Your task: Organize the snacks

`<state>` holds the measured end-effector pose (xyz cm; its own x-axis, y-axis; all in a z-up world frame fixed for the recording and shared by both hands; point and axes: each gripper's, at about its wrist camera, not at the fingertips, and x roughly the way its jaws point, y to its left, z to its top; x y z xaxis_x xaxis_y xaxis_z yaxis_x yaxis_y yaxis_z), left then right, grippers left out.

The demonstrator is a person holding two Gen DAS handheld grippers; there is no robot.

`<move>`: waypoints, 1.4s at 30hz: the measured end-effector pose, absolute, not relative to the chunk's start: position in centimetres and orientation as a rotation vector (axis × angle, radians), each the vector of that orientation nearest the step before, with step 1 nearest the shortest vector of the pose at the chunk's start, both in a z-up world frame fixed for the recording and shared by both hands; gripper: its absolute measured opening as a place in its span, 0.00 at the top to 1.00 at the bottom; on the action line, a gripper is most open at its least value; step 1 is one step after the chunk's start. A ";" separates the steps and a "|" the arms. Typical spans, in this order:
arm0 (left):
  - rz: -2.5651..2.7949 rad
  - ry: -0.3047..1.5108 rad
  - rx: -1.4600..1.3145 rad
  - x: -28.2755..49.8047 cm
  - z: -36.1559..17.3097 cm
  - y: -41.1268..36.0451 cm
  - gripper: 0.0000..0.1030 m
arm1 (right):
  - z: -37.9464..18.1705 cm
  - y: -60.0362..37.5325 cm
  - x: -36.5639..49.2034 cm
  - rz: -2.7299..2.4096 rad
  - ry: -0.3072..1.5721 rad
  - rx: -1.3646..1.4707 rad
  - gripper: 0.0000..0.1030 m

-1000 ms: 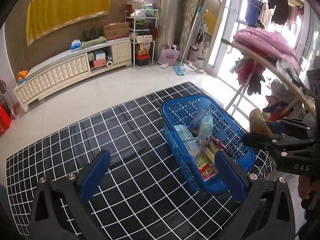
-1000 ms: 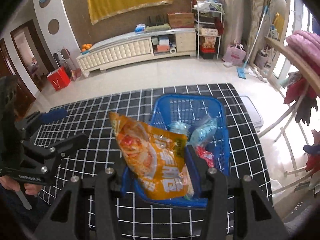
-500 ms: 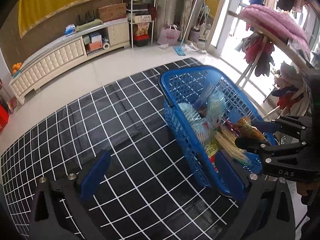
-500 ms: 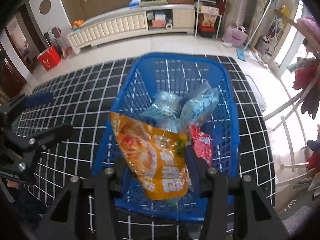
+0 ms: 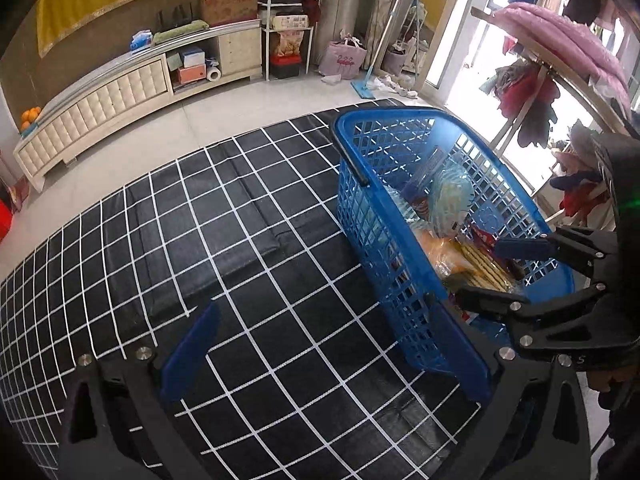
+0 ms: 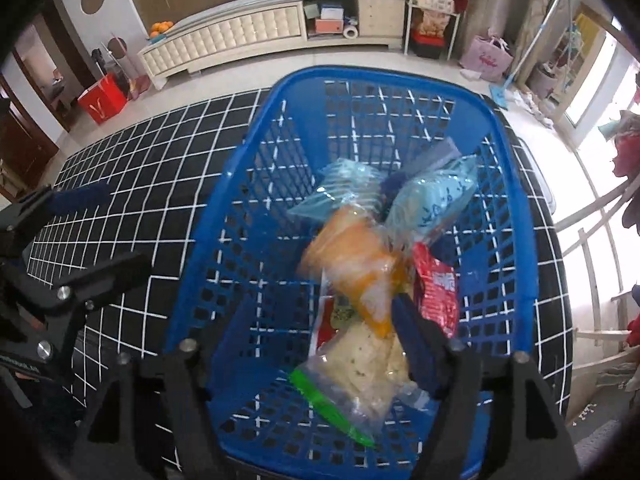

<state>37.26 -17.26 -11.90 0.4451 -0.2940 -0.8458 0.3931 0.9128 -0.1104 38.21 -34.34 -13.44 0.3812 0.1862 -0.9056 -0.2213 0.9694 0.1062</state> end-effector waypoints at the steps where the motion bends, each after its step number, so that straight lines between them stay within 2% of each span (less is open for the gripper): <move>1: -0.413 1.010 0.106 37.0 -11.8 -17.0 0.00 | -13.3 -34.4 38.0 0.258 1.145 -0.027 0.26; 14: -0.373 0.762 0.104 28.3 -5.6 -13.9 0.00 | -7.6 -35.8 29.6 0.162 0.907 0.190 0.25; 21: -0.324 0.632 0.079 22.0 -1.8 -11.3 0.00 | -2.7 -34.3 24.0 0.155 0.762 0.183 0.07; 24: -0.292 0.591 0.042 19.1 -0.5 -9.4 0.00 | -1.2 -33.5 22.0 0.145 0.705 0.151 0.06; 27: -0.249 0.557 0.039 16.8 0.4 -7.9 0.00 | 0.2 -32.1 19.8 0.125 0.613 0.119 0.00; 37: -0.158 0.466 0.039 9.5 2.2 -4.0 0.00 | 0.0 -27.3 15.9 0.241 0.606 0.082 0.00; 42: -0.141 0.455 0.007 7.0 2.4 -2.5 0.00 | 0.8 -26.0 13.6 0.262 0.536 0.046 0.00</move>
